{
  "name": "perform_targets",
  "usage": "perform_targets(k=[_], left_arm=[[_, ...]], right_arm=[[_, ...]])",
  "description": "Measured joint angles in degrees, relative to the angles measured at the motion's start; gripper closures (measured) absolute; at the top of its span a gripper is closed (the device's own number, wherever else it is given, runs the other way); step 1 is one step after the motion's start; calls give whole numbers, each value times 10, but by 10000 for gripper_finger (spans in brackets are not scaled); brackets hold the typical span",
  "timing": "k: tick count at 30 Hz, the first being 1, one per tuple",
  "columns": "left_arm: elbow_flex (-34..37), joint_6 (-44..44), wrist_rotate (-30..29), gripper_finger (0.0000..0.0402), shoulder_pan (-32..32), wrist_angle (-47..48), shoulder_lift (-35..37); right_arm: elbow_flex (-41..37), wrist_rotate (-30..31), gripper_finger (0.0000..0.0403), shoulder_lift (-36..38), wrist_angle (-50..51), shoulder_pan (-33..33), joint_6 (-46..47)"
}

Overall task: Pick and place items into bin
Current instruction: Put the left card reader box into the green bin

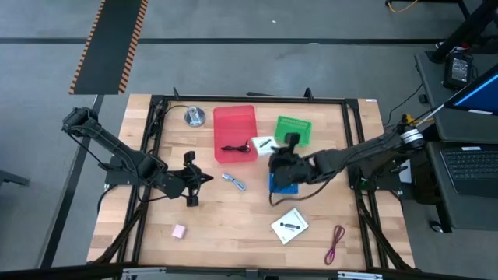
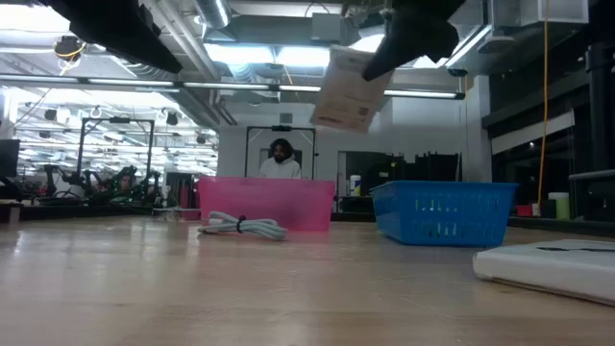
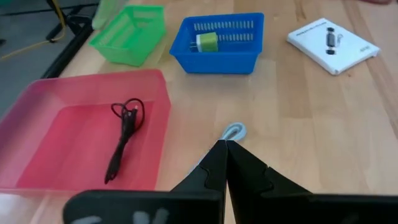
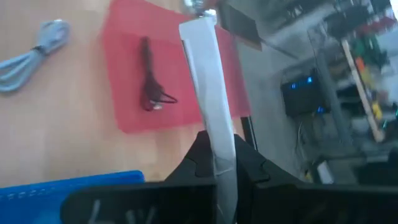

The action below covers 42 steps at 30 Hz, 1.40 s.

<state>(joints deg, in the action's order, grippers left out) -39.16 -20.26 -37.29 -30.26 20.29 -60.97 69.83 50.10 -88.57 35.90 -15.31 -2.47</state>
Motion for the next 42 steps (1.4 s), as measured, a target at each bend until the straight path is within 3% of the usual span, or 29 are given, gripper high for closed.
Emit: perform_targets(k=[8,16,25,31,42], left_arm=[[0,0,-41,398,0,-6,0],[0,0,-65,398,0,-9,0],[0,0,-67,398,0,-17,0],[0,0,-67,398,0,-26,0],[0,-15,-66,398,0,-26,0]], right_arm=[[-108,-1,399,97,-5,57,144],[-186,-2,399,147,-67,108,225],[-210,-23,399,153,-74,160,377],[-211,-79,399,153,-82,181,435],[-211,-57,399,153,-86,188,562]])
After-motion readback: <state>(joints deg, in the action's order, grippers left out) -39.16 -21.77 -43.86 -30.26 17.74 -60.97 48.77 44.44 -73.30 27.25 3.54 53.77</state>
